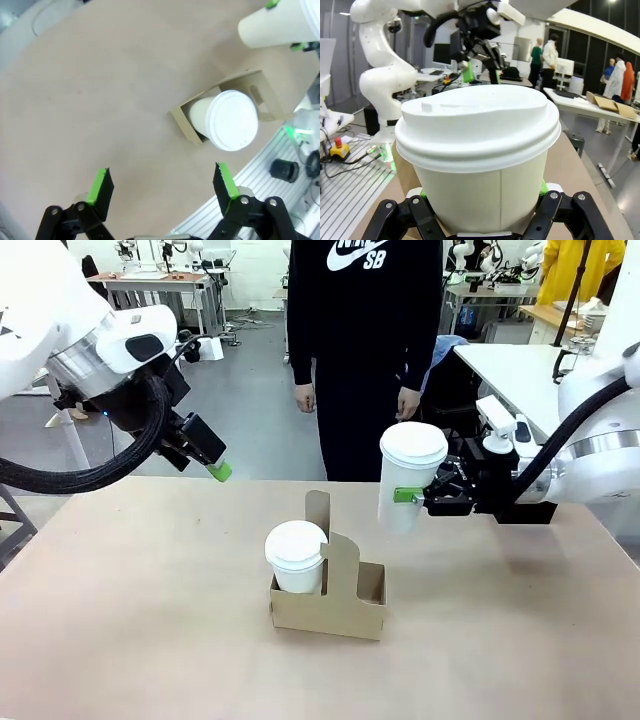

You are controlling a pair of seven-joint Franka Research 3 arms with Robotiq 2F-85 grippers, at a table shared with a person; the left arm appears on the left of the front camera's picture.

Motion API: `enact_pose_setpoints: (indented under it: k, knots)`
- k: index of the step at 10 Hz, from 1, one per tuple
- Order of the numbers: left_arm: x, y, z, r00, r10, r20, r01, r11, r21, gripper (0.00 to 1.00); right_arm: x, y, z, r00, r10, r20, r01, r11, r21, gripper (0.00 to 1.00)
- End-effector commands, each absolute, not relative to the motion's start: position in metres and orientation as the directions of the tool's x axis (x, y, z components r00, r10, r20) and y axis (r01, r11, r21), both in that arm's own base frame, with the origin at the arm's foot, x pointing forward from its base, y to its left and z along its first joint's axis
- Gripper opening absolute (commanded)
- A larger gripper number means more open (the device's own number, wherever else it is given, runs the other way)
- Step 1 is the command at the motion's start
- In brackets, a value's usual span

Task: Pour a drink into a cup and package it in a carrier.
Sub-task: Insert the held 600 ml Paper Cup into the Cup Carrier.

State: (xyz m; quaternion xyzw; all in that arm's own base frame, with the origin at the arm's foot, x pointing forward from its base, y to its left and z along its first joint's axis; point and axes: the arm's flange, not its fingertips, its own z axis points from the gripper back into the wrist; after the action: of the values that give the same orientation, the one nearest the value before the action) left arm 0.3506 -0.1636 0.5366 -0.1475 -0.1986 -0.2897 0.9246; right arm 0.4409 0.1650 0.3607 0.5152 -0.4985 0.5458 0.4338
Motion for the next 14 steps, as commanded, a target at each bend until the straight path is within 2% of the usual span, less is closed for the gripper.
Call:
enact_pose_setpoints:
  k: [1,3,6,8,9,14]
  knots:
    - [0.354,-0.143,0.510,0.693,-0.509,0.510,0.643,0.757,-0.117,1.00,0.428,0.180,0.364,-0.041,-0.061,0.997,-0.963,-0.264,-0.056,0.80]
    - [0.352,-0.128,0.493,0.605,-0.559,0.566,0.708,0.704,-0.061,1.00,0.425,0.189,0.359,0.009,-0.067,0.998,-0.937,-0.349,-0.015,0.80]
    - [0.340,-0.106,0.472,0.490,-0.603,0.630,0.794,0.607,-0.037,1.00,0.422,0.204,0.343,0.080,-0.102,0.992,-0.925,-0.378,0.036,0.80]
    - [0.342,-0.096,0.460,0.538,-0.620,0.572,0.765,0.644,-0.021,1.00,0.420,0.215,0.336,0.109,-0.097,0.989,-0.921,-0.383,0.064,0.80]
    - [0.363,-0.114,0.497,0.526,-0.605,0.598,0.764,0.645,-0.019,1.00,0.422,0.221,0.331,0.120,-0.100,0.988,-0.916,-0.394,0.072,0.80]
    - [0.363,-0.114,0.497,0.526,-0.605,0.598,0.764,0.645,-0.019,1.00,0.412,0.235,0.308,0.134,-0.085,0.987,-0.913,-0.398,0.090,0.80]
